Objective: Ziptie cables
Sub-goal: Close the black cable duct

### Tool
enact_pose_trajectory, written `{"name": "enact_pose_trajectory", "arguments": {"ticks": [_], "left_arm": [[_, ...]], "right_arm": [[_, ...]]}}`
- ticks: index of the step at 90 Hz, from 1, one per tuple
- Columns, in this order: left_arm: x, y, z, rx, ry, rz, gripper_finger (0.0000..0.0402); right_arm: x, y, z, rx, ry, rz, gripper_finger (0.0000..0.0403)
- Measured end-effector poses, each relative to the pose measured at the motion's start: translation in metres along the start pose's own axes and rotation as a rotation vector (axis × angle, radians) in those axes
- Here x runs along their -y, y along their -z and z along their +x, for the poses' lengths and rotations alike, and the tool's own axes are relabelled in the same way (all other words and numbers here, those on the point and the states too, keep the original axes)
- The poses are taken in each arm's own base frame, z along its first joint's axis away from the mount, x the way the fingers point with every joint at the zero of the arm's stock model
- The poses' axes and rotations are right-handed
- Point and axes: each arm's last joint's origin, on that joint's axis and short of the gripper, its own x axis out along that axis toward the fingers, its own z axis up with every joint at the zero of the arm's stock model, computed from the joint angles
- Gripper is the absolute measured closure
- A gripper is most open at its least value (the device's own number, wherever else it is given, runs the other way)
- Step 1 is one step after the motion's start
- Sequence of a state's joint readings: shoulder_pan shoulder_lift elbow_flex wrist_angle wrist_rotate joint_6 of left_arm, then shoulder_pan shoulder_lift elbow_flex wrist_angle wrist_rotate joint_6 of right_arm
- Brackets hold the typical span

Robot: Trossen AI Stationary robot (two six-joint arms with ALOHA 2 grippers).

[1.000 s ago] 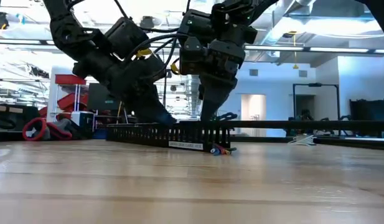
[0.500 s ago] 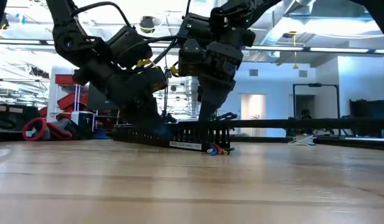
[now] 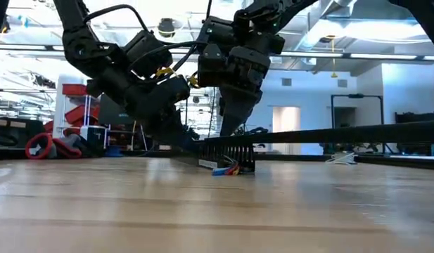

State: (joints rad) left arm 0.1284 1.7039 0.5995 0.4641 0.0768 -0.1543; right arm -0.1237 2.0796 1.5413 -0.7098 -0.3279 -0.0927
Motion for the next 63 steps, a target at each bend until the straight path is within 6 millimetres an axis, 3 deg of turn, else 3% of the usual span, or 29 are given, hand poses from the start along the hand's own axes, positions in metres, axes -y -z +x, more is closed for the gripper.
{"name": "enact_pose_trajectory", "arguments": {"ticks": [38, 63], "left_arm": [[0.001, -0.001, 0.0, 0.003, 0.023, -0.008, 0.0401], [-0.002, -0.005, -0.004, 0.021, 0.001, -0.018, 0.0401]], "right_arm": [[0.017, -0.011, -0.019, 0.007, 0.173, -0.038, 0.0403], [0.024, -0.012, -0.024, 0.006, 0.186, -0.034, 0.0403]]}}
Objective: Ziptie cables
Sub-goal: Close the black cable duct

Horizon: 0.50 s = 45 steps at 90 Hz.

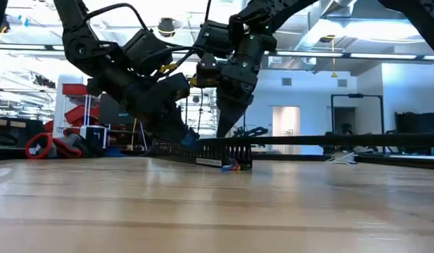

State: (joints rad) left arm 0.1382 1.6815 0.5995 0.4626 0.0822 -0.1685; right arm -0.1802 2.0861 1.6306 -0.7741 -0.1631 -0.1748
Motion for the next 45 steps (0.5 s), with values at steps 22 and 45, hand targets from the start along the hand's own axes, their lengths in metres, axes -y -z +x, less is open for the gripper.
{"name": "enact_pose_trajectory", "arguments": {"ticks": [22, 45], "left_arm": [[-0.02, -0.023, -0.033, 0.049, -0.092, -0.008, 0.0401], [-0.073, -0.029, -0.084, -0.012, -0.453, -0.084, 0.0401]], "right_arm": [[0.0, 0.0, 0.0, 0.003, -0.009, -0.014, 0.0403], [0.0, -0.002, -0.001, 0.022, 0.009, -0.021, 0.0403]]}}
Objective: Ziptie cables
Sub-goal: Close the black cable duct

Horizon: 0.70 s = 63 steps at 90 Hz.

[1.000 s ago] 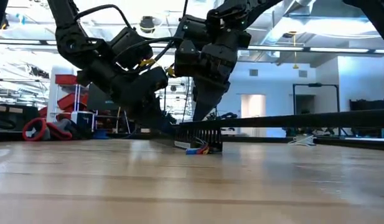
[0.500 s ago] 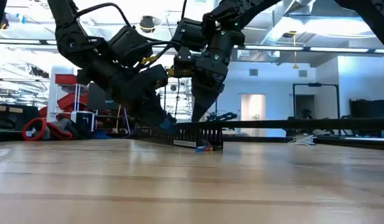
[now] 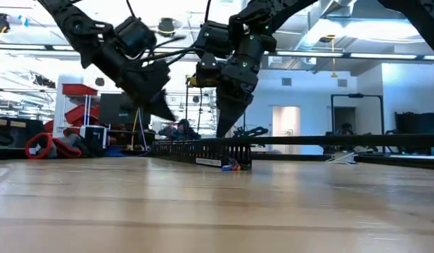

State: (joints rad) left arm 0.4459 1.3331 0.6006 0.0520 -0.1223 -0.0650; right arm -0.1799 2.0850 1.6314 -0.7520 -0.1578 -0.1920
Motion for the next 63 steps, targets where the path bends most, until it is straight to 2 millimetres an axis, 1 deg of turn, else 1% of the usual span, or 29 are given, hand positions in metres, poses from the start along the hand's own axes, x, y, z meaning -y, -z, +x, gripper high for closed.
{"name": "enact_pose_trajectory", "arguments": {"ticks": [6, 13, 22, 30, 45, 63], "left_arm": [[-0.018, 0.002, 0.001, -0.031, -0.058, -0.039, 0.0401], [-0.034, 0.004, 0.002, -0.049, -0.095, -0.059, 0.0401], [-0.05, 0.004, 0.006, -0.041, -0.132, -0.08, 0.0401], [-0.06, 0.007, 0.014, -0.036, -0.108, -0.099, 0.0401], [-0.068, 0.015, 0.034, -0.077, -0.068, -0.128, 0.0401], [-0.068, 0.015, 0.054, -0.104, -0.008, -0.133, 0.0401]], "right_arm": [[0.0, -0.001, 0.0, 0.005, 0.007, -0.001, 0.0403], [0.001, -0.001, 0.0, 0.011, 0.015, 0.007, 0.0403], [0.001, -0.004, 0.0, 0.038, 0.022, 0.018, 0.0403], [0.002, -0.006, -0.001, 0.058, 0.025, 0.027, 0.0403], [0.005, -0.007, -0.001, 0.075, 0.03, 0.049, 0.0403], [0.008, -0.007, -0.002, 0.079, 0.031, 0.073, 0.0403]]}}
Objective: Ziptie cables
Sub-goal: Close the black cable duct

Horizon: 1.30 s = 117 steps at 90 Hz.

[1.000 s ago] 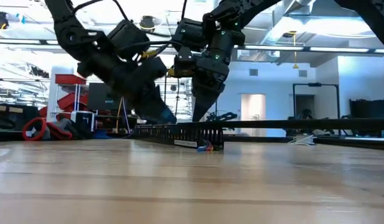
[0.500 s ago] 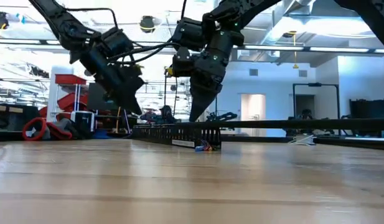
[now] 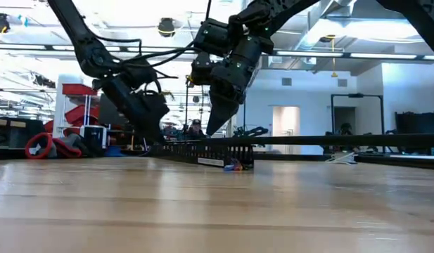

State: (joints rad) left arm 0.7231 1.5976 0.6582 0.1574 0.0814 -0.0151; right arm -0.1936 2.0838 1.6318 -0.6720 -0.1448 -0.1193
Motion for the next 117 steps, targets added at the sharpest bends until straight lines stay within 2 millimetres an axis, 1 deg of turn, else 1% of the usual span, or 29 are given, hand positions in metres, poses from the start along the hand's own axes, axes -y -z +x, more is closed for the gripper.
{"name": "enact_pose_trajectory", "arguments": {"ticks": [8, 19, 27, 42, 58, 65, 74, 86, 94, 104, 117], "left_arm": [[0.0, 0.01, 0.006, -0.071, 0.018, -0.009, 0.0401], [0.0, 0.01, 0.008, -0.068, 0.018, -0.011, 0.0401], [0.0, 0.012, 0.008, -0.089, 0.018, -0.008, 0.0401], [0.0, 0.006, 0.003, -0.039, 0.03, -0.002, 0.0401], [0.002, -0.01, -0.012, 0.051, 0.056, 0.012, 0.0401], [0.002, -0.019, -0.018, 0.088, 0.025, 0.029, 0.0401], [-0.002, -0.03, -0.019, 0.12, -0.012, 0.051, 0.0401], [-0.009, -0.039, -0.01, 0.119, -0.026, 0.058, 0.0401], [-0.014, -0.043, -0.001, 0.105, -0.003, 0.053, 0.0401], [-0.015, -0.046, 0.009, 0.073, 0.037, 0.044, 0.0401], [-0.016, -0.043, 0.019, 0.032, 0.046, 0.037, 0.0401]], "right_arm": [[0.002, 0.0, 0.0, 0.002, 0.001, 0.011, 0.0403], [0.005, 0.003, 0.0, -0.021, -0.001, 0.034, 0.0403], [0.002, 0.007, -0.002, -0.066, -0.006, 0.061, 0.0403], [-0.008, 0.008, -0.016, -0.085, 0.026, 0.079, 0.0403], [-0.012, 0.012, -0.015, -0.134, 0.026, 0.135, 0.0403], [-0.013, 0.015, -0.014, -0.167, 0.025, 0.143, 0.0403], [-0.015, 0.018, -0.009, -0.173, 0.023, 0.141, 0.0403], [-0.015, 0.02, -0.006, -0.165, 0.025, 0.164, 0.0403], [-0.014, 0.021, -0.005, -0.162, 0.022, 0.166, 0.0403], [-0.014, 0.02, -0.004, -0.146, 0.023, 0.159, 0.0403], [-0.01, 0.02, -0.004, -0.137, 0.025, 0.163, 0.0403]]}}
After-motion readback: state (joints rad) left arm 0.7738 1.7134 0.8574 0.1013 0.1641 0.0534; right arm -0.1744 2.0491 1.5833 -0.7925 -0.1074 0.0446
